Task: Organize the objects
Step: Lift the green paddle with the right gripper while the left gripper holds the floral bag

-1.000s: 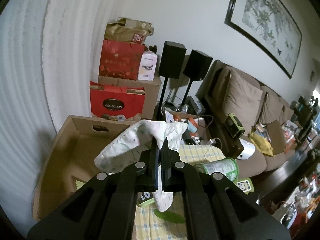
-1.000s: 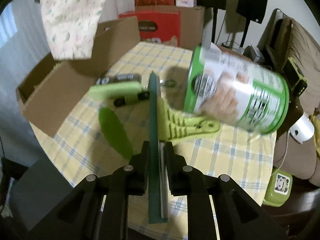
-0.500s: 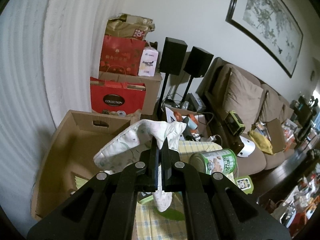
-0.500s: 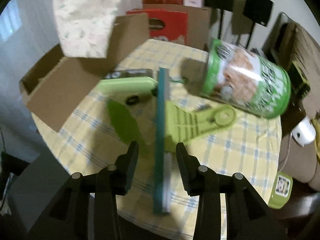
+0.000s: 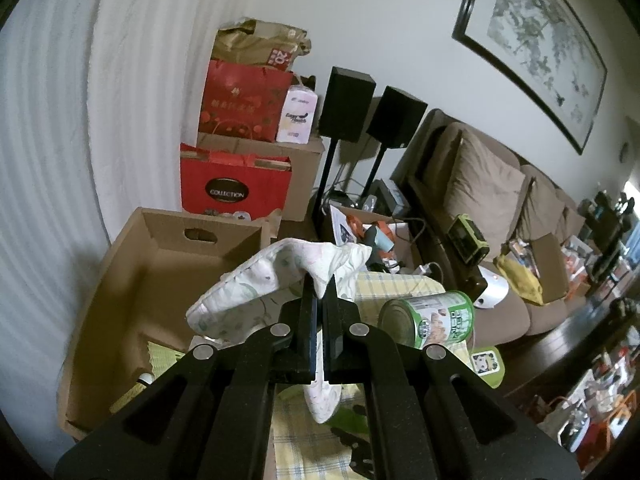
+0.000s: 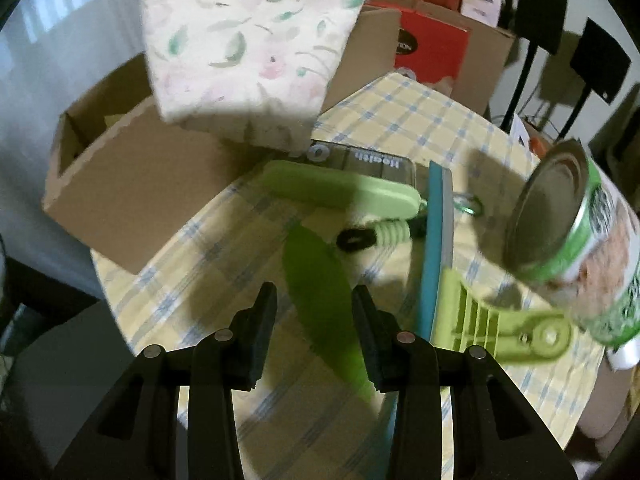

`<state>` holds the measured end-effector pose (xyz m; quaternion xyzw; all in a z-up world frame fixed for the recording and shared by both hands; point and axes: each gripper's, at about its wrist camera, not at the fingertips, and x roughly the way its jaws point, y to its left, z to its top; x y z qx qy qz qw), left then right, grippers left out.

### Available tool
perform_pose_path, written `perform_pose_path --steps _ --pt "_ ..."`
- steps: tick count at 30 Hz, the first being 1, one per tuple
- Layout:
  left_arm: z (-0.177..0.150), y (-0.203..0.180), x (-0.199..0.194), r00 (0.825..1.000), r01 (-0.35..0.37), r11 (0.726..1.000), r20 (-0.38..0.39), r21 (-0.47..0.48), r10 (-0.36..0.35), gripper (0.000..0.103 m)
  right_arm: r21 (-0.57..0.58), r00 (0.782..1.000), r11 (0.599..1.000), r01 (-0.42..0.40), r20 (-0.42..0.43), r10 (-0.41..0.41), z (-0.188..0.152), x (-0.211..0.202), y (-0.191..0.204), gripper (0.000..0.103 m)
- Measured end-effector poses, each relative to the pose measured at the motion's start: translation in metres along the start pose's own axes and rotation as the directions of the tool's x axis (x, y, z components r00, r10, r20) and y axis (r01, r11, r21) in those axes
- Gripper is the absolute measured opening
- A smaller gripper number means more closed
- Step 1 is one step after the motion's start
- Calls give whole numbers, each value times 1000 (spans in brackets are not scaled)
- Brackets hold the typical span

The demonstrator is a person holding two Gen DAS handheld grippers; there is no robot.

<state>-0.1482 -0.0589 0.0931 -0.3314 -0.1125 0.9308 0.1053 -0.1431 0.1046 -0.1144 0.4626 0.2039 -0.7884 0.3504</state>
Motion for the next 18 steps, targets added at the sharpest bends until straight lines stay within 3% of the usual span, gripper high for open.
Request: perform_pose_path --steps 4,12,14,18 --pt "-2 3 1 1000 2 1000 -2 -5 -2 2 -14 999 1000 -7 -33 7 -2 8 -5 41" --pt "-3 4 6 1000 7 1000 -10 -12 -7 2 -37 1000 999 -7 -14 6 -6 5 -2 43" --pt "-4 4 6 1000 7 1000 -12 -11 -7 2 -39 1000 999 -11 -12 10 -7 4 -1 34" --pt "-3 3 5 1000 7 1000 -11 -12 -7 2 -51 1000 999 5 -5 -5 -7 3 0 31"
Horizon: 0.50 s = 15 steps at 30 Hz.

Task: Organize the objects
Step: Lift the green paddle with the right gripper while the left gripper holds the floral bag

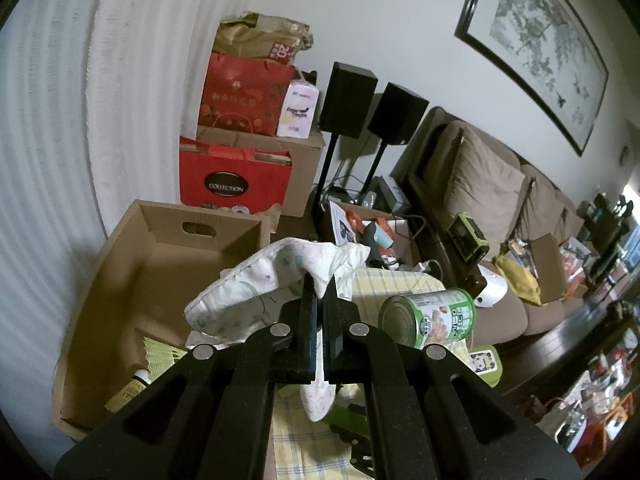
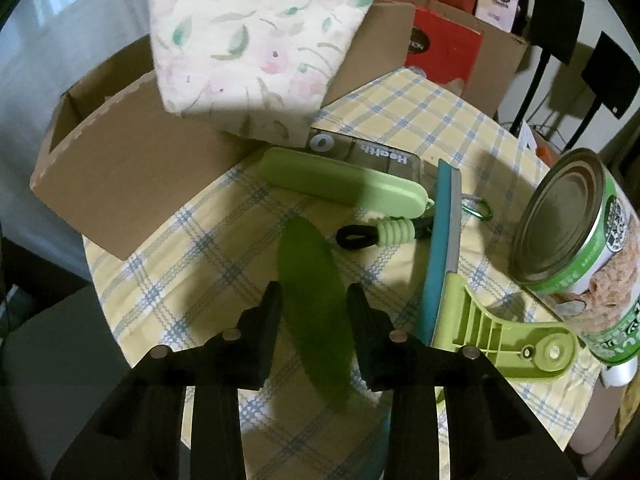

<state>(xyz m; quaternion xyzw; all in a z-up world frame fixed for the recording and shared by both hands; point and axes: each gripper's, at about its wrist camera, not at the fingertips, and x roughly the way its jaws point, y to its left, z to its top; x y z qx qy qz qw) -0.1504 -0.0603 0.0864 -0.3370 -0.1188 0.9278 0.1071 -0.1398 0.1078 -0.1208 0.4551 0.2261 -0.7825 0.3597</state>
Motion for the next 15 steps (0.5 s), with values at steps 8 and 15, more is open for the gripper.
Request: perform_pose_path --steps 8,15 --pt "0 -1 -2 1000 0 1000 6 2 0 2 75 1000 997 -27 -7 28 3 -8 -9 11" --pt "-1 0 -1 1000 0 1000 2 -3 0 2 22 1000 1000 4 -21 -3 -1 -1 7 52"
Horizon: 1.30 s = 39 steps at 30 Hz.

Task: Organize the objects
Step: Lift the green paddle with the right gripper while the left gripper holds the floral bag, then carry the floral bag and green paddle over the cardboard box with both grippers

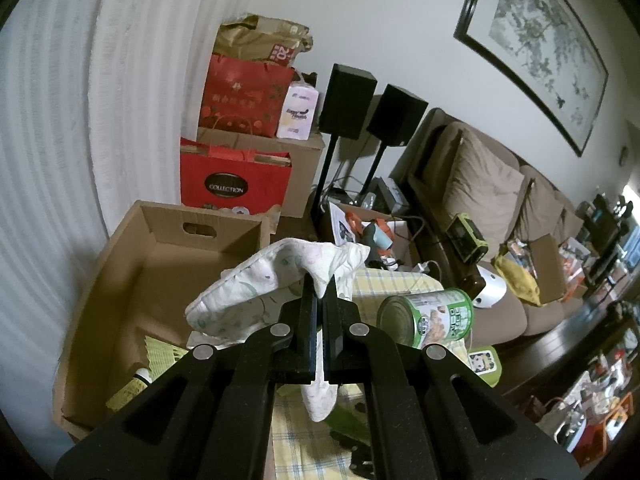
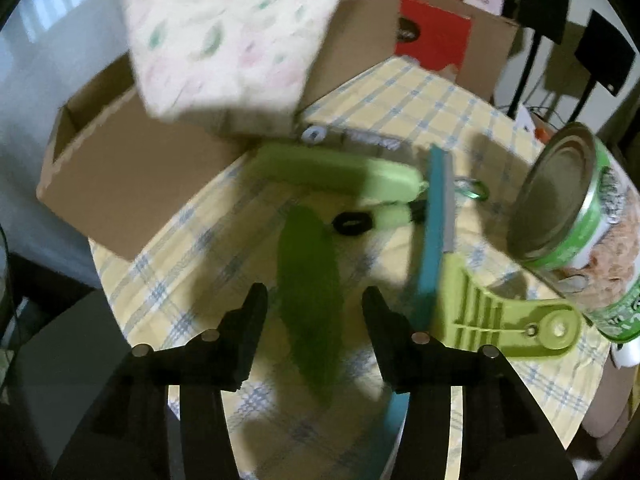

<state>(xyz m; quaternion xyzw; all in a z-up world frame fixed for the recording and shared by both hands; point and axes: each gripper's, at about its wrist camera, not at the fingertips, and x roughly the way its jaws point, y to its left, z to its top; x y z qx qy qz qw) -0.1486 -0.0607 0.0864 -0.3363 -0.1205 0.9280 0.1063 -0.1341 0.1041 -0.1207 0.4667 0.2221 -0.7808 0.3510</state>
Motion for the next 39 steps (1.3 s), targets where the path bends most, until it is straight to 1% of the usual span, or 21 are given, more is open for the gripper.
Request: perform_pose_path --steps 1,3,4,5,6,8,11,17,24,35,39 --pt "0 0 0 1000 0 1000 -1 -2 0 2 -12 1000 1000 9 5 -9 1 1 3 51" --pt "-1 0 0 1000 2 1000 -1 -5 -2 2 9 1000 1000 -2 9 2 4 3 5 45" --pt "-1 0 0 1000 3 1000 -2 -6 -3 2 14 1000 1000 -7 13 7 5 3 7 40" --pt "-1 1 -1 1000 4 1000 -1 -7 -4 2 11 1000 1000 -12 17 12 5 2 7 32" --pt "-2 1 -1 1000 5 1000 -1 -7 -5 2 8 1000 1000 -14 20 14 5 2 10 31" --pt "-2 1 -2 1000 4 1000 -1 -7 -4 2 14 1000 1000 -9 27 9 5 2 13 30" --pt "-2 1 -2 1000 5 1000 1 -9 -5 2 44 999 999 -24 35 23 4 2 9 30" --pt "0 5 -6 1000 5 1000 8 -16 -5 2 119 995 990 -71 82 62 12 -12 -10 30" --pt "10 11 -17 1000 3 1000 30 -24 -2 2 121 990 992 -44 139 27 23 -44 -15 30" --pt "31 27 -49 994 -51 998 98 -25 53 2 115 977 993 -36 214 10 52 -91 -11 30" --pt "40 35 -59 989 -78 996 123 -34 81 2 108 971 993 -43 238 16 69 -103 -5 30"
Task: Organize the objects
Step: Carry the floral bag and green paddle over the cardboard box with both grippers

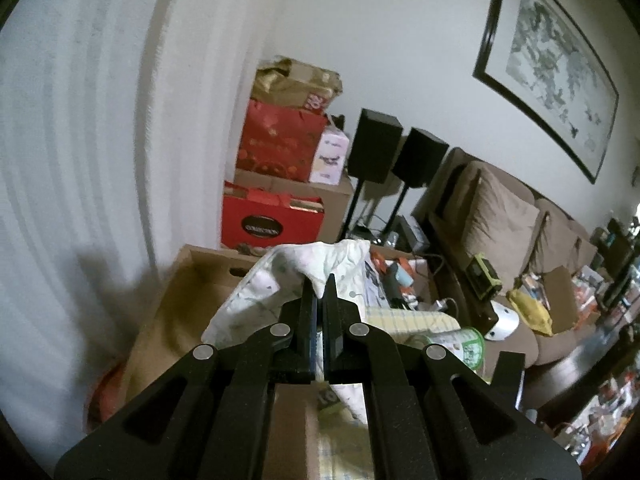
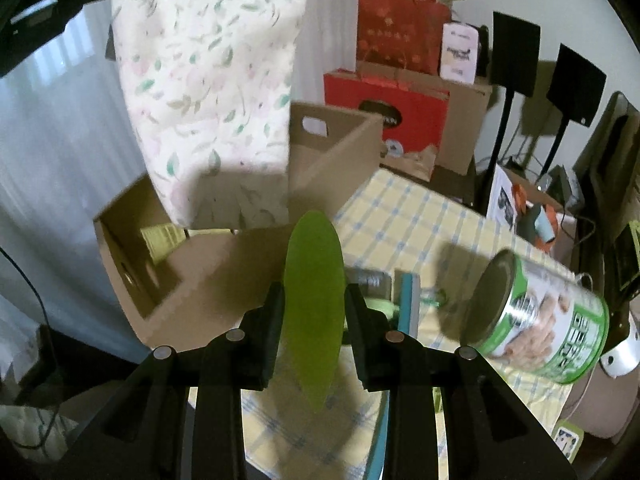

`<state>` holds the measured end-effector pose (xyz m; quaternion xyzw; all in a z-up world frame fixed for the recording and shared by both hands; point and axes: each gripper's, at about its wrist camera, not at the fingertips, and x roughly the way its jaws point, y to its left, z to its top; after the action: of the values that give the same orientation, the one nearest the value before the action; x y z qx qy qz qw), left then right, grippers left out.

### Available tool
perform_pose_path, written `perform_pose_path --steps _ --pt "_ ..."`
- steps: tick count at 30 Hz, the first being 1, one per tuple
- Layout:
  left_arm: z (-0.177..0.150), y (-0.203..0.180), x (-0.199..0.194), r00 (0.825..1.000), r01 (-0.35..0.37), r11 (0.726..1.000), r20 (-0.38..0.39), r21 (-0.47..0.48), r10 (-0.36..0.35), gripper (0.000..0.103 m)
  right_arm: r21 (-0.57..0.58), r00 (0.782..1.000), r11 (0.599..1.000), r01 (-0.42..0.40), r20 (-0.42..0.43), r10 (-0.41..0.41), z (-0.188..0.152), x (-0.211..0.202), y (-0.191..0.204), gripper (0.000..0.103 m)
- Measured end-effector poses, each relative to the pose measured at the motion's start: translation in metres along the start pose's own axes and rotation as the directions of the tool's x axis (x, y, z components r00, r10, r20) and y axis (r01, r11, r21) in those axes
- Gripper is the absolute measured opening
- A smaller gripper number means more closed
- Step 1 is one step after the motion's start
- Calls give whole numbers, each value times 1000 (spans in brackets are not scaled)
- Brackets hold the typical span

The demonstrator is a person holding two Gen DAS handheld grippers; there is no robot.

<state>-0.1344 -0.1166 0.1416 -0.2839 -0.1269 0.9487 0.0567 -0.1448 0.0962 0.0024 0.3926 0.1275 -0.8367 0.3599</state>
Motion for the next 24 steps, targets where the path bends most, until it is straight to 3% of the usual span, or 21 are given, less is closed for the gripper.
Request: perform_pose_path --steps 5,10,24 --pt "10 12 -4 999 -38 999 17 -4 38 2 -19 1000 1000 -14 22 15 23 -6 14 30" --pt "7 30 12 996 -89 996 -18 -15 89 2 -50 999 998 -41 23 43 42 -1 36 30" --pt "-38 79 44 971 -224 974 -88 -36 221 2 1 999 999 -43 16 43 67 32 65 30"
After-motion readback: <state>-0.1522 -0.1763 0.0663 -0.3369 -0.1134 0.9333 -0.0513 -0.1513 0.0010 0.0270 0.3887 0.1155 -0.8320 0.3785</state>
